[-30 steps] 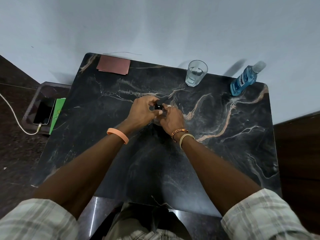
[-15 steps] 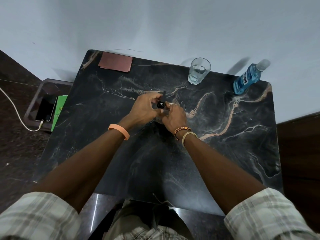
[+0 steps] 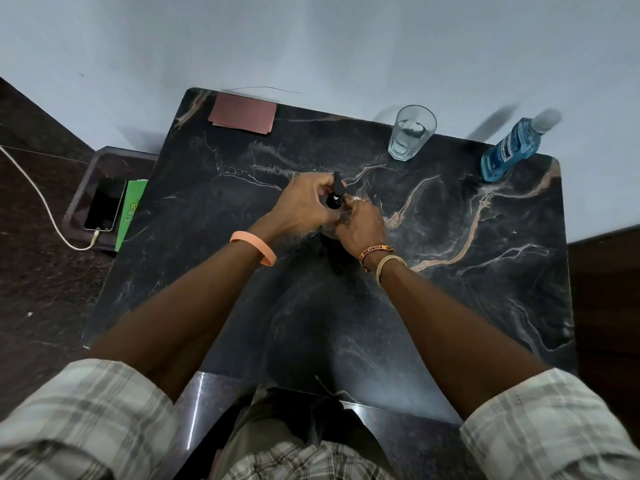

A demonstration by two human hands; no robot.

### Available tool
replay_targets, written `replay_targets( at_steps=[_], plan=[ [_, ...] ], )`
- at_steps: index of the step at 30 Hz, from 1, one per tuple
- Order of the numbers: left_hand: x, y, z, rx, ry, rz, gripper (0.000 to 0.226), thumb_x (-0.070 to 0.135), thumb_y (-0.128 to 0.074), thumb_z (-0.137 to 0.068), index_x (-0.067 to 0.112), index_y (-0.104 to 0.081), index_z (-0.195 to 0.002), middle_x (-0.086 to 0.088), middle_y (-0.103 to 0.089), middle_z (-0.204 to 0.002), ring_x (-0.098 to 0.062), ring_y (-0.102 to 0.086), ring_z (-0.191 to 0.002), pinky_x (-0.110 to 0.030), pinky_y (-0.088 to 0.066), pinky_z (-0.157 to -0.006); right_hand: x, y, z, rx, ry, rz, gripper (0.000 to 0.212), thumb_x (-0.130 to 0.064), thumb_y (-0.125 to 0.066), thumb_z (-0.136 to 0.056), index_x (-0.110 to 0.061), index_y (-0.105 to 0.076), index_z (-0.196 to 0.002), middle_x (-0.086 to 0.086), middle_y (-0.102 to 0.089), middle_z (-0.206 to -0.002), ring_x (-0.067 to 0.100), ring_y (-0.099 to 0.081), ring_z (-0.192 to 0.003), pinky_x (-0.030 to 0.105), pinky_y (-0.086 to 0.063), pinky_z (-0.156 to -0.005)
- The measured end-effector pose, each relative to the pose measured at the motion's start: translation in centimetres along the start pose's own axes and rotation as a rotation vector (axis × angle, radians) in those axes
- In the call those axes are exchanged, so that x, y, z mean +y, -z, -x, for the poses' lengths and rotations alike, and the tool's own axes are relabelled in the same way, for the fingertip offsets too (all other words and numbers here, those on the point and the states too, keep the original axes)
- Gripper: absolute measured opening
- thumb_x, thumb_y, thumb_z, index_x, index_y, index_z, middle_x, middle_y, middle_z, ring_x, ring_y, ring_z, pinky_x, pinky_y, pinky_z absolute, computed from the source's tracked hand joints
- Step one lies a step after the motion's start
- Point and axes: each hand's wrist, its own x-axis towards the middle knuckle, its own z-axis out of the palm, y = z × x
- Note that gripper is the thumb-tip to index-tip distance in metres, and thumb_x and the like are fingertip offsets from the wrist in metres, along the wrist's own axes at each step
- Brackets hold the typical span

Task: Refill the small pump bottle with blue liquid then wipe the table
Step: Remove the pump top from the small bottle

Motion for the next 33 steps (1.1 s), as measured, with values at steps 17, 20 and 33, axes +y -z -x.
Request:
replay_targets(
  at_steps=[17, 20, 33],
  plan=[
    [-0.8, -0.5, -0.2, 0.01, 0.058, 0.015, 0.05, 0.027, -0.089, -0.065, 0.029, -0.069, -0.111, 0.015, -0.072, -0.1, -0.003, -0.067, -0.095, -0.031, -0.057, -0.087, 0.1, -0.3, 0.0, 0.012, 0.034, 0.027, 0.021, -0.03, -0.07, -0.074, -0.02, -0.065, -0.092, 0.007, -0.067, -0.077, 0.029, -0.063, -0.075, 0.035, -0.052, -0.061],
    [-1.1, -0.7, -0.1, 0.039, 0.089, 0.04, 0.046, 0.025, -0.089, -0.069, 0.03, -0.069, -0.11, 0.016, -0.072, -0.1, -0.002, -0.066, -0.097, -0.028, -0.057, -0.087, 0.2, -0.3, -0.1, 0.003, 0.05, 0.017, 0.025, -0.033, -0.068, -0.077, -0.02, -0.067, -0.098, 0.007, -0.068, -0.08, 0.029, -0.064, -0.078, 0.038, -0.054, -0.066],
    [-1.0, -0.6, -0.6, 0.071, 0.113, 0.118, 0.048, 0.021, -0.095, -0.058, 0.023, -0.071, -0.1, 0.008, -0.074, -0.103, -0.008, -0.071, -0.094, -0.037, -0.06, -0.088, 0.2, -0.3, -0.2, 0.011, 0.043, 0.01, 0.035, -0.038, -0.07, -0.079, -0.022, -0.068, -0.11, 0.01, -0.069, -0.089, 0.03, -0.064, -0.084, 0.04, -0.055, -0.07]
  ],
)
